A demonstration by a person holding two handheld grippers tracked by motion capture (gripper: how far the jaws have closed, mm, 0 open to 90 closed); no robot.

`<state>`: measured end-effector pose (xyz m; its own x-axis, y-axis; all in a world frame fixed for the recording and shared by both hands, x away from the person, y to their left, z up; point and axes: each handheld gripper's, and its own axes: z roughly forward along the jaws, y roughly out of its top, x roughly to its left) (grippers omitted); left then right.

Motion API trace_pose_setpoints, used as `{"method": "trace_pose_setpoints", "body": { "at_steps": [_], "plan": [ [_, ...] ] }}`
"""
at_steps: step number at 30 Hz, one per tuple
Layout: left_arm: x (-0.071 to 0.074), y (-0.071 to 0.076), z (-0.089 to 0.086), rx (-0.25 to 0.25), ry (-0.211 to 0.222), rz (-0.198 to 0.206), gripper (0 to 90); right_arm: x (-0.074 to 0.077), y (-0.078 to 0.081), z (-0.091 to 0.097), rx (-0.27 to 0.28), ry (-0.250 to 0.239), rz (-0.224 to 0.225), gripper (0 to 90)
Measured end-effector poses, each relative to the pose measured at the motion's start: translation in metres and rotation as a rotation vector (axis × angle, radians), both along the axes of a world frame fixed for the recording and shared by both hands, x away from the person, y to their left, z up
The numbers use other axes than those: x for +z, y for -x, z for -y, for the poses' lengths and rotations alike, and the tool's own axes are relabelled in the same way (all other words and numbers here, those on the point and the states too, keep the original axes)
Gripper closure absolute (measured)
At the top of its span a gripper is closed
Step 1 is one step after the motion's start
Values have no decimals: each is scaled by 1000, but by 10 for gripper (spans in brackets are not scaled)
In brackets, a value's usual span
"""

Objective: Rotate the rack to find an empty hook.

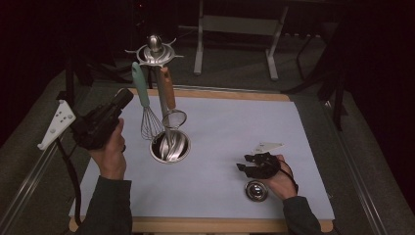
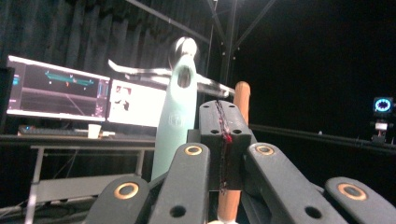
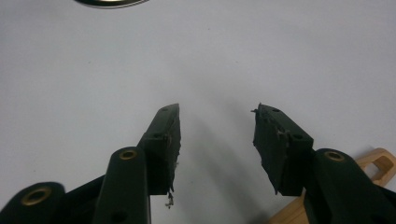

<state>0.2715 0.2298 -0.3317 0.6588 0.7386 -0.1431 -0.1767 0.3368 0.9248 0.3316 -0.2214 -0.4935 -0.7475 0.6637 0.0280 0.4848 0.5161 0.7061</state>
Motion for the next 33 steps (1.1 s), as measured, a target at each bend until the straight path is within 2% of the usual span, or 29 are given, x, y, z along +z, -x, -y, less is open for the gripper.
{"method": "trace_pose_setpoints", "body": {
  "at_steps": [5,11,20,33],
  "plan": [
    [11,-8,3,2,8,17,900,-2,0,1,0,4,-5,496],
    [21,-17,5,18,4,14,900,-3,0,3,-1,2,-7,494],
    [24,-24,9,31,-30,-4,900,-6,-1,4,-3,8,-19,486],
    [31,-26,8,46,-68,-2,900,-7,-1,8,-9,7,-23,487]
  ]
}}
